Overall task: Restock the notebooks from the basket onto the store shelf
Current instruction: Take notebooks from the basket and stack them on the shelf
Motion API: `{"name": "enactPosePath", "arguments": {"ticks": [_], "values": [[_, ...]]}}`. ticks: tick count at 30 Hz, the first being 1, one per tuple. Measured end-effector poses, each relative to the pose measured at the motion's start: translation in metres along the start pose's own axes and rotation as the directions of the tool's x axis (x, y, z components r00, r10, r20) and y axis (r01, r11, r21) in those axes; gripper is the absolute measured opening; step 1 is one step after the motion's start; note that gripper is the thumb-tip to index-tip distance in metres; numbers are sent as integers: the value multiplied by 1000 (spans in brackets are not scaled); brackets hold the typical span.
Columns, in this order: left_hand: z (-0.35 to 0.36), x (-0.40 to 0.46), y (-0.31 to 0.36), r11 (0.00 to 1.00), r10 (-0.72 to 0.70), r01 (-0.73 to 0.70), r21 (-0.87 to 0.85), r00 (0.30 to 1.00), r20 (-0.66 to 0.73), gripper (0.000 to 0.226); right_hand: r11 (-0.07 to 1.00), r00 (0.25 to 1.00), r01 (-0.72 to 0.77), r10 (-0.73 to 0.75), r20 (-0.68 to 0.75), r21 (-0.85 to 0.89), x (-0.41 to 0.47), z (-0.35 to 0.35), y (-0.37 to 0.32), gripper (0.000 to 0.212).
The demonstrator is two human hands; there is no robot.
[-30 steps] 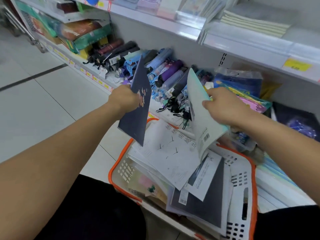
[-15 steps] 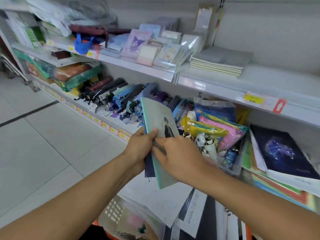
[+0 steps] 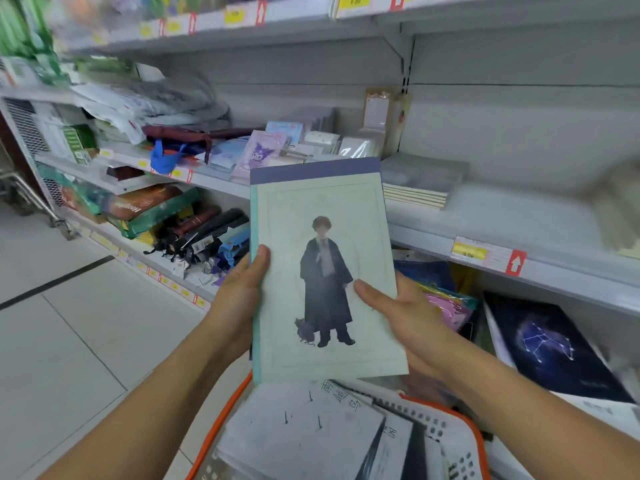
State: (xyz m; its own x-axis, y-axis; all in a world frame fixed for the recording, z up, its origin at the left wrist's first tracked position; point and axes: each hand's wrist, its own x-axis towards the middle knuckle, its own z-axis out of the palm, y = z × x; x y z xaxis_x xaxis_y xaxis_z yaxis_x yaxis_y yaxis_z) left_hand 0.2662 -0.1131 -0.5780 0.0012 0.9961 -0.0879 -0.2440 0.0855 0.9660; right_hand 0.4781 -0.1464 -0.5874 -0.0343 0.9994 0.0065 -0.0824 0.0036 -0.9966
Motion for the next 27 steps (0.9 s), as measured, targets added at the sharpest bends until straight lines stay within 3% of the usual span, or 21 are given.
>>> {"name": "enactPosePath", "arguments": {"ticks": [2, 4, 6, 8, 13, 17, 19, 22, 27], "values": [[19, 3, 9, 999, 13, -14, 45, 1000, 25, 41, 992, 988, 93, -102, -113, -81, -1, -11, -13, 19], [38, 6, 21, 988, 32, -54, 143, 988, 154, 38, 989, 969, 141, -148, -198, -51, 1, -27, -33, 20], [59, 9, 35, 961, 21, -105, 258, 951, 309, 46, 989, 963, 118, -93, -251, 86, 9, -49, -58, 22], [87, 24, 47, 955, 0, -105, 277, 934, 356, 41, 986, 952, 59, -9, -307, 155, 27, -74, -83, 24], [153, 109, 60, 964, 49, -87, 251, 987, 155, 33, 980, 919, -94, 154, -364, 177, 96, -118, -117, 23], [176, 167, 46, 950, 99, -95, 299, 995, 1, 26, 993, 944, -106, 114, -311, 42, 141, -138, -122, 8], [179, 185, 40, 936, 74, -84, 341, 996, 43, 37, 991, 959, -122, 105, -261, -48, 156, -148, -116, 30], [178, 198, 41, 842, -10, -88, 532, 984, 178, 77, 962, 976, -136, 90, -197, -238, 176, -162, -104, 90], [179, 218, 52, 681, 102, -178, 710, 984, 149, 73, 911, 987, -123, 71, -145, -395, 200, -181, -89, 107]]}}
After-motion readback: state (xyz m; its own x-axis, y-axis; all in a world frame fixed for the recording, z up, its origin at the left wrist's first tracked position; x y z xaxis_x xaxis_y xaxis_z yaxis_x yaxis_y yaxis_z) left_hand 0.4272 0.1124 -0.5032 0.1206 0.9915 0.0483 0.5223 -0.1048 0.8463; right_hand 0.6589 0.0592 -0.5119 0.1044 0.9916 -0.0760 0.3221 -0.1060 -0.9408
